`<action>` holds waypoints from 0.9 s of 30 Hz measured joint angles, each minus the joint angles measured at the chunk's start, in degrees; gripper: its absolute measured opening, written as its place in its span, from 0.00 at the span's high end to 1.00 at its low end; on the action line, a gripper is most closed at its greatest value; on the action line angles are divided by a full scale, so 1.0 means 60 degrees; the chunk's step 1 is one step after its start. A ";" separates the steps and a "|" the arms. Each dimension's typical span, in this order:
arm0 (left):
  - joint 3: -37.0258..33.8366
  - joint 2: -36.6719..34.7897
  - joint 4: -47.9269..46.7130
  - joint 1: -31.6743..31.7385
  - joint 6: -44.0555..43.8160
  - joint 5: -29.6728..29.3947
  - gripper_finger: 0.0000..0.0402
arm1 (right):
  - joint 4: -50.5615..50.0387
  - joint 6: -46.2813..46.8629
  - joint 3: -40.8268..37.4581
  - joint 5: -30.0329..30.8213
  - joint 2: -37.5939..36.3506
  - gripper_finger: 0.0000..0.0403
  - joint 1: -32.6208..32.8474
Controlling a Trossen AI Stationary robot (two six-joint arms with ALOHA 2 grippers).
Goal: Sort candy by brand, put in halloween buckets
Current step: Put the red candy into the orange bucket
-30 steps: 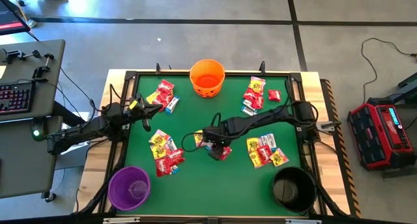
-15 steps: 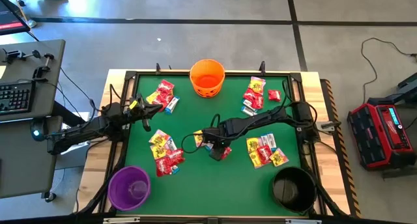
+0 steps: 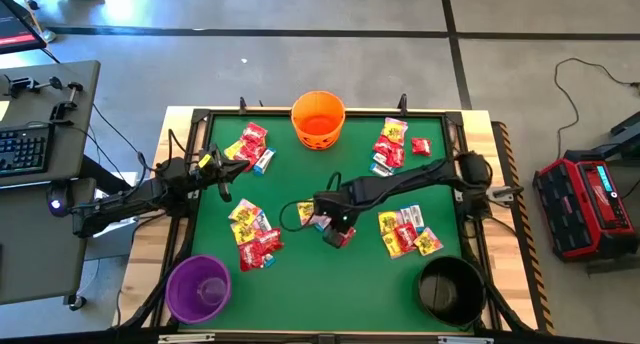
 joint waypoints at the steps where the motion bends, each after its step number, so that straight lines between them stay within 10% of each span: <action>1: 0.0000 0.0000 0.0004 0.0003 -0.0033 0.0004 1.00 | -0.0002 0.0036 0.0000 -0.0029 -0.0188 0.99 -0.0017; 27: 0.0000 0.0000 -0.0040 0.0004 -0.0491 0.0178 1.00 | 0.5304 -0.1733 0.0004 0.2106 -0.2249 1.00 -0.2529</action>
